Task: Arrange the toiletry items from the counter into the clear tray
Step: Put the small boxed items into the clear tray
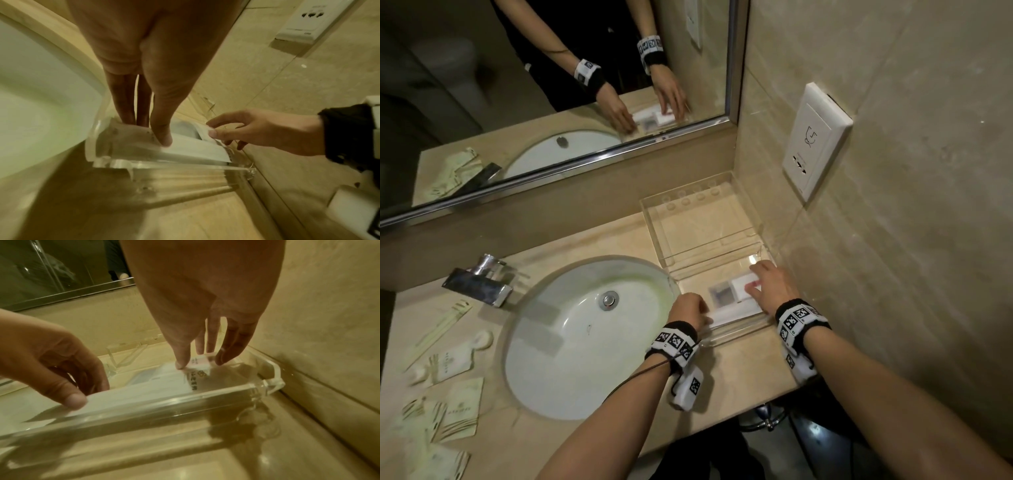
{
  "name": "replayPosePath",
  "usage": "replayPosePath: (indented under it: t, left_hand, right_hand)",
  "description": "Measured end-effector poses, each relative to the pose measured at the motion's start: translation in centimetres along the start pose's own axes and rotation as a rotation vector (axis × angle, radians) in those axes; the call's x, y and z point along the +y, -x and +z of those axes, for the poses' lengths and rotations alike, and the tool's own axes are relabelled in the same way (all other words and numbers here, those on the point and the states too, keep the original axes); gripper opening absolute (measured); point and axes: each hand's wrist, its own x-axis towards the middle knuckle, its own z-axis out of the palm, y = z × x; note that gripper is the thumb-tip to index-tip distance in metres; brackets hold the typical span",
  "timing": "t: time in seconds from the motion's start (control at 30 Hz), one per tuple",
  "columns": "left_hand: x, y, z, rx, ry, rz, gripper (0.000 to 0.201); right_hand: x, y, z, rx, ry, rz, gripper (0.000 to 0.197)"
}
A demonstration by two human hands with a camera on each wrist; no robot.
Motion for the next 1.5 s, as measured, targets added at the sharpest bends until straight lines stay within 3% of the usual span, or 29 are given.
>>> replayPosePath:
  t: [0.47, 0.7, 0.9, 1.07, 1.23, 1.5]
  left_hand:
    - [-0.1, 0.1, -0.1, -0.064, -0.014, 0.062, 0.036]
    - [1.4, -0.7, 0.5, 0.108, 0.041, 0.237, 0.063]
    - [1.6, -1.4, 1.3, 0.119, -0.015, 0.232, 0.056]
    - [1.5, -1.8, 1.3, 0.179, 0.047, 0.279, 0.035]
    - [1.8, -2.0, 1.7, 0.117, 0.057, 0.307, 0.048]
    - [2.1, -2.4, 2.1, 0.085, 0.025, 0.327, 0.038]
  right_hand:
    - [0.3, -0.4, -0.4, -0.052, 0.015, -0.033, 0.048]
    - [0.4, -0.5, -0.5, -0.062, 0.036, -0.045, 0.049]
    - [0.9, -0.4, -0.4, -0.049, 0.098, -0.069, 0.047]
    - [1.1, -0.5, -0.4, -0.056, 0.097, -0.080, 0.049]
    - [1.2, -0.6, -0.3, -0.071, 0.115, -0.074, 0.050]
    - [1.7, -1.2, 0.0, -0.095, 0.179, -0.126, 0.048]
